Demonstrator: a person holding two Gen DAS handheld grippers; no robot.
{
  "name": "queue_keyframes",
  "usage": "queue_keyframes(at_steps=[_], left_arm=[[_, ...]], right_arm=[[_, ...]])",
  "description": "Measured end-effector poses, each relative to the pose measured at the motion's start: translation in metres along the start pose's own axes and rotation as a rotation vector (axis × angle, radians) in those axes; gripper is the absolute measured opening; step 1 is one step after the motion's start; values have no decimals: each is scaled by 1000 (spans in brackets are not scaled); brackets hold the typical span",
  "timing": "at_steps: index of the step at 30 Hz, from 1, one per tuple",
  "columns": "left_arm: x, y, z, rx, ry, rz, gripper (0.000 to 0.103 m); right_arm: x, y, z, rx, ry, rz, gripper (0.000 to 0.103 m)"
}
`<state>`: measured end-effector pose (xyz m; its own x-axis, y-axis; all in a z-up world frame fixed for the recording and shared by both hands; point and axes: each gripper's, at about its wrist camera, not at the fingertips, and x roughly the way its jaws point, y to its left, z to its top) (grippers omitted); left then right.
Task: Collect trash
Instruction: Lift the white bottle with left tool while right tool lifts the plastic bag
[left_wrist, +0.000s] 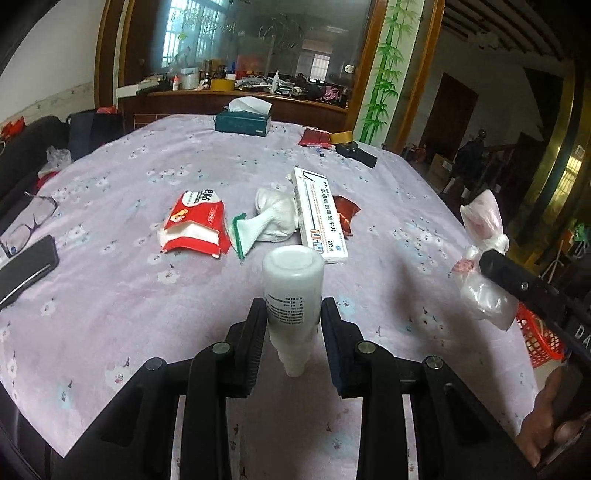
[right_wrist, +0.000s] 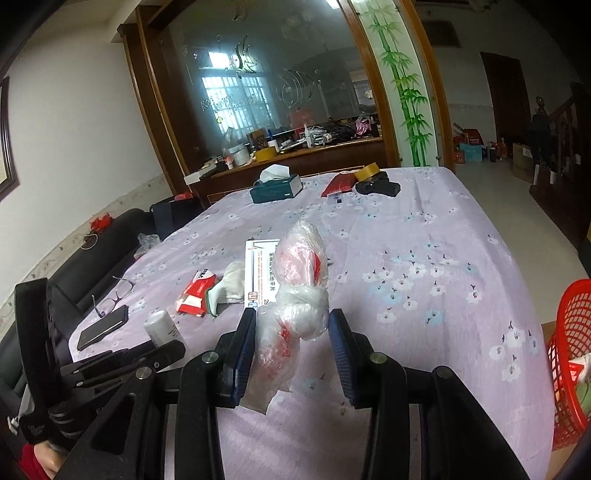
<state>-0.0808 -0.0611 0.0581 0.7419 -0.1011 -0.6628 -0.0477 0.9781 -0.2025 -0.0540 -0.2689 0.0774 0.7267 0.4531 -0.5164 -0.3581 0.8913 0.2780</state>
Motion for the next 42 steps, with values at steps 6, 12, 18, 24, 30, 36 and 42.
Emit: queue_keyframes(at_steps=[6, 12, 18, 24, 30, 36, 42], left_arm=[[-3, -2, 0, -8, 2, -10, 29], [-9, -7, 0, 3, -6, -20, 29], [-9, -13, 0, 25, -4, -28, 29], [-7, -18, 2, 44, -2, -41, 29], [-8, -24, 2, 62, -3, -58, 29], [-8, -30, 0, 86, -3, -69, 29], [-8, -38, 0, 105, -1, -91, 29]], right_arm=[[-6, -2, -5, 9, 4, -1, 43], [-8, -1, -10, -1, 11, 0, 43], [-9, -3, -17, 4, 21, -7, 43], [-13, -6, -22, 14, 31, -18, 43], [-18, -5, -21, 18, 30, -19, 43], [-24, -10, -23, 35, 20, -27, 43], [-31, -17, -23, 53, 22, -37, 43]])
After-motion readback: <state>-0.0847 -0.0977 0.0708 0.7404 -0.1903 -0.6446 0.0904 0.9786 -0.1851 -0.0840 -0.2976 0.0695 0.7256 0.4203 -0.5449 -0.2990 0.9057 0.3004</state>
